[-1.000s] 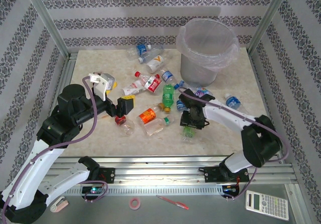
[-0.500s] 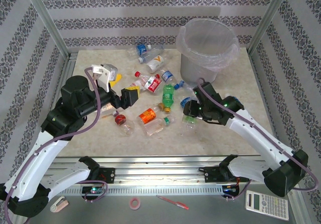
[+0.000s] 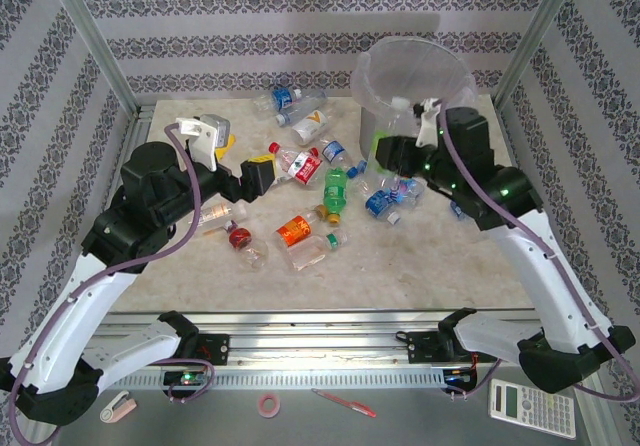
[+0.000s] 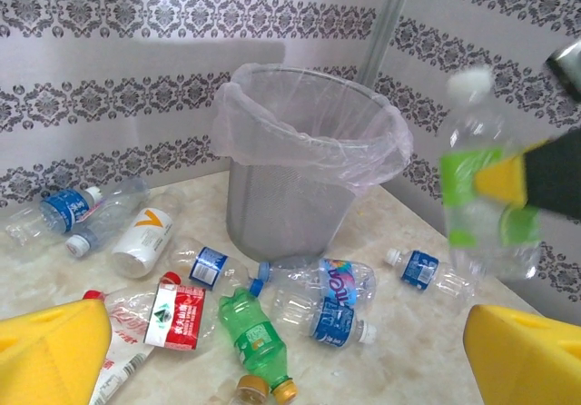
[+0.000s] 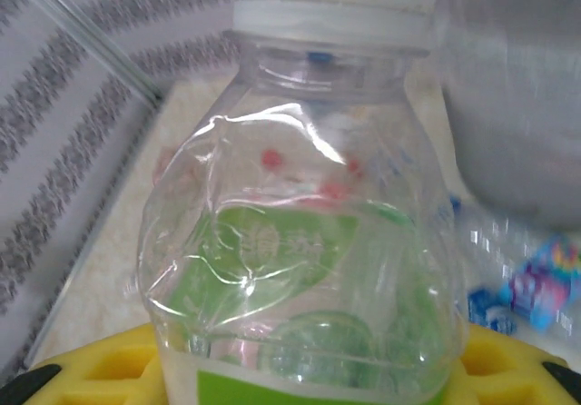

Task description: Throw the plastic bottles in the bin

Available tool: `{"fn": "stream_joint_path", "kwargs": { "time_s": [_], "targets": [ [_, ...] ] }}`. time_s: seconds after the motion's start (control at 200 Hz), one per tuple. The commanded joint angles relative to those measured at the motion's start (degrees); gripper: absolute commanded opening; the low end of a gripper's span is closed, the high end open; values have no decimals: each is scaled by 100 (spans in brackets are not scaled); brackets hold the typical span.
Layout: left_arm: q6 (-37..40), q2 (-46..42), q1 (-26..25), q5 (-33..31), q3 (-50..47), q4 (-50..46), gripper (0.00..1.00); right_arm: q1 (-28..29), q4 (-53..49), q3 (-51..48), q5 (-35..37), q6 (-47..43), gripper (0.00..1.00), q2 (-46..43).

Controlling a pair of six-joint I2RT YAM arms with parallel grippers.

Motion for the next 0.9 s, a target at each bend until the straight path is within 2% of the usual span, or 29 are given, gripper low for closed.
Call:
{"fn": "stream_joint_path", "kwargs": {
  "time_s": [0.0,0.13,0.48,0.694,0.894],
  "targets": [
    [2,73,-90,-105,164,176,100,-78,903,522,167,-512,41,37],
    [-64,227,-106,129,309,256,100,-158,1600,752,512,-675,40,-44],
    [48,428,-121,108,299,558,100,-341,2944,1131,1258,-1508,37,-32],
    [119,540,-138,15,361,679,100,-547,3653,1142,1291,-1702,37,64],
    [165,568,-139,-55,387,800,100,-767,3818,1315,1174,-1739,37,210]
  ]
}}
